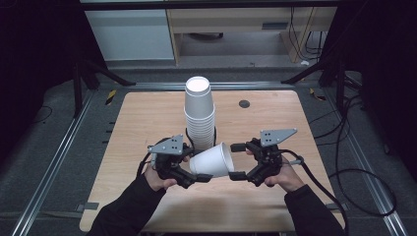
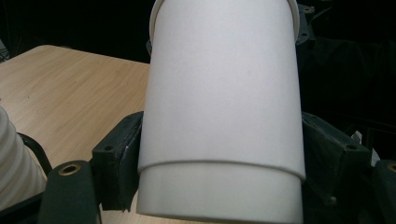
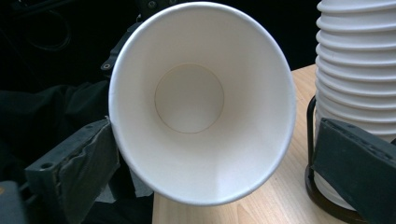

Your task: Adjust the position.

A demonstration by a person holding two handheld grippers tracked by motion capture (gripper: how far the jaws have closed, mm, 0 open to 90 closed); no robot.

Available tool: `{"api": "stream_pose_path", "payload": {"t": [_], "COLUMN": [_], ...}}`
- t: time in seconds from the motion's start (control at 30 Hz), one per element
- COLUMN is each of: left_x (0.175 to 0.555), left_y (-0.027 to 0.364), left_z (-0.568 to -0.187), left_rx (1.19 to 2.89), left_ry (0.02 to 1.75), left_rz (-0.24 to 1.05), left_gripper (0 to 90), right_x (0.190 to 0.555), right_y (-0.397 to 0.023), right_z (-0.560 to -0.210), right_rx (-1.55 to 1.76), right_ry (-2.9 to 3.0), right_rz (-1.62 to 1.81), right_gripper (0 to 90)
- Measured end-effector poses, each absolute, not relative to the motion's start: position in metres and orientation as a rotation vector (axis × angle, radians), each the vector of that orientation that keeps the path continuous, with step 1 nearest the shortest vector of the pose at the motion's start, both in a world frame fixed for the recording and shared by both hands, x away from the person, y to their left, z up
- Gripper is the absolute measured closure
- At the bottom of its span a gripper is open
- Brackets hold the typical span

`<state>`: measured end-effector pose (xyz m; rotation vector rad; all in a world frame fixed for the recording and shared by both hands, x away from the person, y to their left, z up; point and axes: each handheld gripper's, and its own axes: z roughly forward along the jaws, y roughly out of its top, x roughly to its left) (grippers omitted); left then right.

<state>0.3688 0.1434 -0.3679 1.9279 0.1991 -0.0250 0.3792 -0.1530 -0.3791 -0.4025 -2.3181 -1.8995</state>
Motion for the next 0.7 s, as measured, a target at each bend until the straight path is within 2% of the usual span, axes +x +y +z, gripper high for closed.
{"api": "stream_pose_path", "payload": {"t": [0.7], "left_x": [0.3660], "left_y": [0.1343], "left_z": [-0.3706], "left_rx": [1.958], "left_ry": [0.170], "left_rz": [-0.025], "left_gripper": [22.3], "right_x": [0.3786], "right_y": [-0.1477], "right_z": [-0.3816], "right_rx": [-0.389], "right_ry": [-2.303], "right_rz": [-1.859], "right_gripper": [0.1]}}
